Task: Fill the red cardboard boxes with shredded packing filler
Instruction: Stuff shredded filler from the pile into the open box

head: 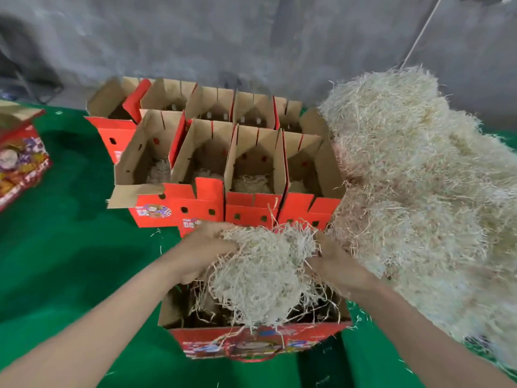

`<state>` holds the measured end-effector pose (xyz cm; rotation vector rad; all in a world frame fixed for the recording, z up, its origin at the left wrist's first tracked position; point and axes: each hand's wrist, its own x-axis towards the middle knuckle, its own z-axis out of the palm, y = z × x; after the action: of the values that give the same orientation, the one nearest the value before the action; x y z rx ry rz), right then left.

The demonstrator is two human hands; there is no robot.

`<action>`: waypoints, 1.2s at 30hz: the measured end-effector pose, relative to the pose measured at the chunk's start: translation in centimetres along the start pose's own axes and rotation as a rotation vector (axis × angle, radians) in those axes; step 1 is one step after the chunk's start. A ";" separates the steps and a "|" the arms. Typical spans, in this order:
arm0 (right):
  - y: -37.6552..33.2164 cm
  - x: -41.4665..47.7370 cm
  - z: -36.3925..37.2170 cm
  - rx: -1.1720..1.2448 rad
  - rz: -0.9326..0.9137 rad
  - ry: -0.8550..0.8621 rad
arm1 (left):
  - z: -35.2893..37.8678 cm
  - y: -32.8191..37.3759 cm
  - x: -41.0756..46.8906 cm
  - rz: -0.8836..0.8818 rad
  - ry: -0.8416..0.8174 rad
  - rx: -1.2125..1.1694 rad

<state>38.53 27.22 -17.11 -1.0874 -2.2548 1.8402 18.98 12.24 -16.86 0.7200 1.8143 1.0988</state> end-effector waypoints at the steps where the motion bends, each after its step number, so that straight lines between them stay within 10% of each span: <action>1: 0.2 0.0 0.0 0.086 0.034 0.016 | -0.2 -0.5 -0.1 -0.019 0.033 -0.052; 10: -0.8 -2.2 0.7 0.031 0.025 -0.385 | 1.2 -1.1 -0.8 -0.114 0.186 -0.290; 18: 1.4 0.2 2.1 0.164 0.280 0.086 | 2.1 -1.9 -0.7 -0.182 0.210 -0.489; 26: 1.2 0.4 2.9 0.302 0.336 0.038 | 1.4 -2.5 -2.5 -0.219 -0.210 -0.395; 36: 2.3 -0.5 -0.9 0.223 0.119 -0.080 | -0.2 -4.1 -1.1 -0.354 0.084 -0.332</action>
<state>40.49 27.86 -18.67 -1.1513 -1.9995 2.1556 19.18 9.50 -20.11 0.1505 1.6886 1.1609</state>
